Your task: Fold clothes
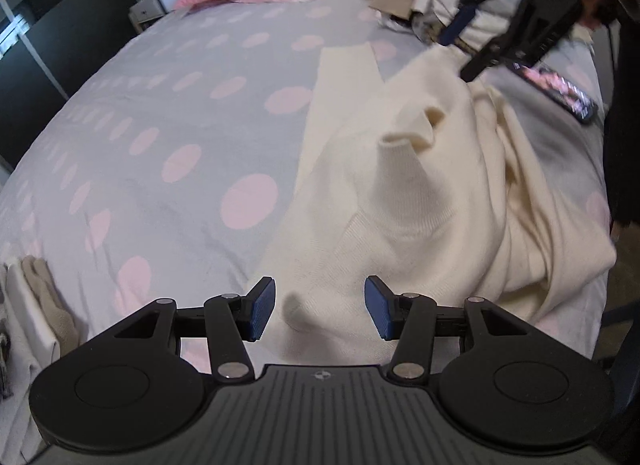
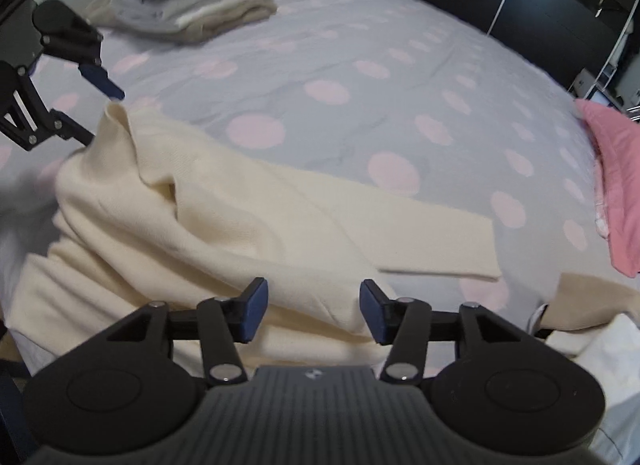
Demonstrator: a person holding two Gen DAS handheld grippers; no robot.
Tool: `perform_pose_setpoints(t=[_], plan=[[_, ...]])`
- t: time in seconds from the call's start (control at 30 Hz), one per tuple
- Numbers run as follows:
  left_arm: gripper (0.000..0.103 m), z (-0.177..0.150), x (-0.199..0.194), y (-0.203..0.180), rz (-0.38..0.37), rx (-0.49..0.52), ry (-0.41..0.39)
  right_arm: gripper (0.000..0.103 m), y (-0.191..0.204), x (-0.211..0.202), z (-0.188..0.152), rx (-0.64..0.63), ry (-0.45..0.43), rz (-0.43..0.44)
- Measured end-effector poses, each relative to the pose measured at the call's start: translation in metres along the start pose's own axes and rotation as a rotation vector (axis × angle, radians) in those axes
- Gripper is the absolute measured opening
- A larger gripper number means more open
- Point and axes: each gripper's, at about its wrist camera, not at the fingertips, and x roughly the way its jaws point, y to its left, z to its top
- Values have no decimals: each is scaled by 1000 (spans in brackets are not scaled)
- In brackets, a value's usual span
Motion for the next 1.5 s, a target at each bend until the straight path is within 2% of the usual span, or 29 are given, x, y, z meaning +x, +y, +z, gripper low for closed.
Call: perform_pose_setpoints(t=[0.07, 0.2, 0.33, 0.43, 0.57, 0.7, 0.73, 0.77, 0.83, 0.9, 0.93, 0.97, 1.1, 1.3, 1.43, 1.5], plan=[[47, -1, 4, -1, -2, 14, 0, 47, -1, 15, -1, 10, 46, 20], [49, -2, 13, 4, -15, -4, -1, 23, 0, 35, -6, 25, 114, 46], [48, -3, 20, 13, -53, -48, 3, 21, 1, 41, -8, 35, 123, 60], [44, -5, 23, 26, -112, -144, 9, 21, -1, 45, -10, 52, 126, 69], [44, -10, 25, 40, -140, -218, -9, 21, 1, 44, -10, 53, 125, 70], [44, -14, 34, 41, -150, -247, -15, 21, 0, 44, -10, 57, 120, 72], [40, -16, 37, 43, -160, -273, -15, 21, 0, 44, -11, 58, 118, 73], [30, -17, 39, 46, -178, -306, -12, 21, 0, 44, -11, 58, 114, 74], [16, -20, 42, 50, -205, -361, -9, 21, -1, 43, -12, 63, 106, 71], [6, -18, 40, 49, -199, -369, -12, 16, -1, 41, -12, 63, 87, 54], [4, -17, 38, 47, -191, -368, -13, 14, -1, 38, -11, 64, 68, 38], [3, -15, 36, 45, -174, -365, -16, 8, -1, 33, -10, 64, 43, 17], [1, -10, 14, 42, -88, -378, -63, 7, -3, 10, -4, 77, -65, -50], [1, -8, -44, 42, 18, -413, -197, 7, 1, -31, 0, 70, -180, -95], [0, -17, -79, 46, 39, -484, -296, 7, 4, -59, -9, 51, -240, -152], [0, -24, -95, 48, 28, -528, -352, 7, 0, -69, -15, 73, -268, -125]])
